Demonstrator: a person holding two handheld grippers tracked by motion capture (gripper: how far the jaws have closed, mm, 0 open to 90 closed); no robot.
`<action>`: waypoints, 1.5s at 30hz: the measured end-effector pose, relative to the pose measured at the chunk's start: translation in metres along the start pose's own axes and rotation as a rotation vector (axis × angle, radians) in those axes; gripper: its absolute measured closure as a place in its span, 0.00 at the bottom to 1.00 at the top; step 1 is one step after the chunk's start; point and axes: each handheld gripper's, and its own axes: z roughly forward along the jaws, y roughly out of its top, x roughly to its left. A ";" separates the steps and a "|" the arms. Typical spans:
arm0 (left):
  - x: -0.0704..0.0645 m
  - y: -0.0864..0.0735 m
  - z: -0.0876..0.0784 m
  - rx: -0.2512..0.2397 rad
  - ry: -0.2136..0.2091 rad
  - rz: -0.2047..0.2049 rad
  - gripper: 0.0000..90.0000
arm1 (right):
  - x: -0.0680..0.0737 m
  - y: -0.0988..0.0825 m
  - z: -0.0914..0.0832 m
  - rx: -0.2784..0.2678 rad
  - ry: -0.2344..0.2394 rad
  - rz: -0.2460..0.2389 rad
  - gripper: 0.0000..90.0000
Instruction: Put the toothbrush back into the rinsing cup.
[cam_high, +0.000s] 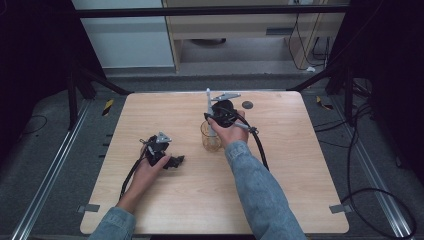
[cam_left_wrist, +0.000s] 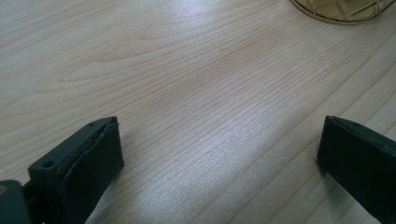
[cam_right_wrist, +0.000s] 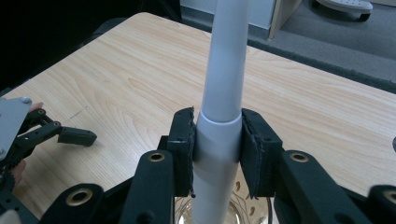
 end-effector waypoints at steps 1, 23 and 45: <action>0.000 0.000 0.000 0.000 0.000 0.000 0.00 | 0.000 0.000 0.000 0.002 0.001 0.004 0.75; 0.000 0.000 0.000 0.001 0.000 0.001 0.00 | 0.001 -0.006 0.004 0.032 0.006 0.004 0.75; 0.000 0.000 0.000 0.002 0.000 0.005 0.00 | 0.003 -0.008 0.008 0.045 0.011 0.009 0.75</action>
